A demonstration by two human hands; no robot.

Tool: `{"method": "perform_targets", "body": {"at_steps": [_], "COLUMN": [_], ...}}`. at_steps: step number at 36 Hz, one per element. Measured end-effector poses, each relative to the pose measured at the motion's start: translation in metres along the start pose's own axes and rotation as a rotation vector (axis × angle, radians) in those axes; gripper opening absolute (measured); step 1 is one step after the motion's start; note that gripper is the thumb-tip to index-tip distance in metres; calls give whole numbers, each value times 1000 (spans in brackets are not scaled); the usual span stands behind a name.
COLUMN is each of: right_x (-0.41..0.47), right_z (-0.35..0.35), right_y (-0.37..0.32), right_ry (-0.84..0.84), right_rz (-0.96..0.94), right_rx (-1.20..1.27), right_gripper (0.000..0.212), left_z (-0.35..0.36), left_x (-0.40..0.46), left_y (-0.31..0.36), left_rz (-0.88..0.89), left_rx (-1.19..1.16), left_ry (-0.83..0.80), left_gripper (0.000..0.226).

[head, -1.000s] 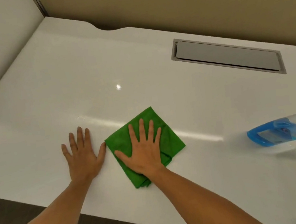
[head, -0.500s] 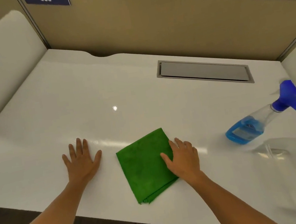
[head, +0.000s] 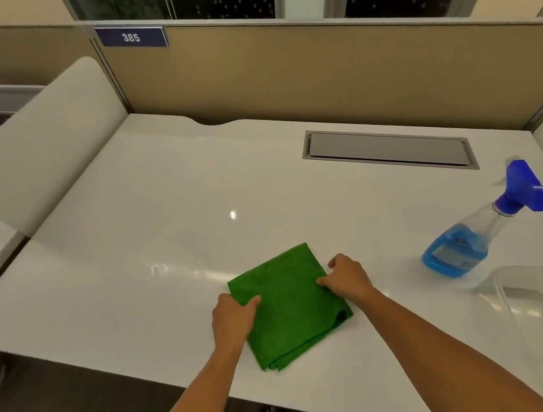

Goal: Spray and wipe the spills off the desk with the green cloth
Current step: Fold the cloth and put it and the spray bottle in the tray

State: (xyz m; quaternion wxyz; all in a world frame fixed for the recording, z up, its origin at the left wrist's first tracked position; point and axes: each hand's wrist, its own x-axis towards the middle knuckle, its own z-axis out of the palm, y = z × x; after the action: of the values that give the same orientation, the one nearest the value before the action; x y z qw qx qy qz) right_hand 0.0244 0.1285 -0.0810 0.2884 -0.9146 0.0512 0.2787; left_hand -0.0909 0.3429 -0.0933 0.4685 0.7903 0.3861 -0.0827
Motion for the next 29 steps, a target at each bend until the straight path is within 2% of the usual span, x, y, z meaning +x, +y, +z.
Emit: {"method": "perform_targets", "body": {"at_steps": [2,5,8,11,12,16,20,23,26,29], "right_x": [-1,-5,-11,-14,-16,-19,-26,-33,-41,-51], "right_z": [2,3,-1,-7,-9,-20,-33,-43,-61,-88], "right_y": [3,8,11,18,22,39,55,63,61,57], "right_ry": [-2,2,-30,-41,-45,-66,-82,-72,-25,135], "right_rz": [-1,13,24,47,59,90,206,233,115,-146], "right_rx": [65,146,186,279,318,518,774,853,913,1011], "right_gripper": [51,11,12,31,31,8,15,17,25,27], "left_z": [3,5,7,11,13,17,17,16,11,-2], "left_x": [0,-1,-3,-7,-8,-10,-10,-11,-15,-17], "left_y": [5,12,19,25,27,39,51,64,87,116], "left_rz": [-31,-69,-111,-84,-75,-88,-163,-212,-103,205], "left_rx": [-65,-115,-140,-105,-112,-194,-271,-295,-314,-347], "left_ry": [-35,-79,-146,-166,-177,-253,-316,-381,-433,-402], "left_gripper": [36,22,19,8,8,17,21,23,27,41]}}
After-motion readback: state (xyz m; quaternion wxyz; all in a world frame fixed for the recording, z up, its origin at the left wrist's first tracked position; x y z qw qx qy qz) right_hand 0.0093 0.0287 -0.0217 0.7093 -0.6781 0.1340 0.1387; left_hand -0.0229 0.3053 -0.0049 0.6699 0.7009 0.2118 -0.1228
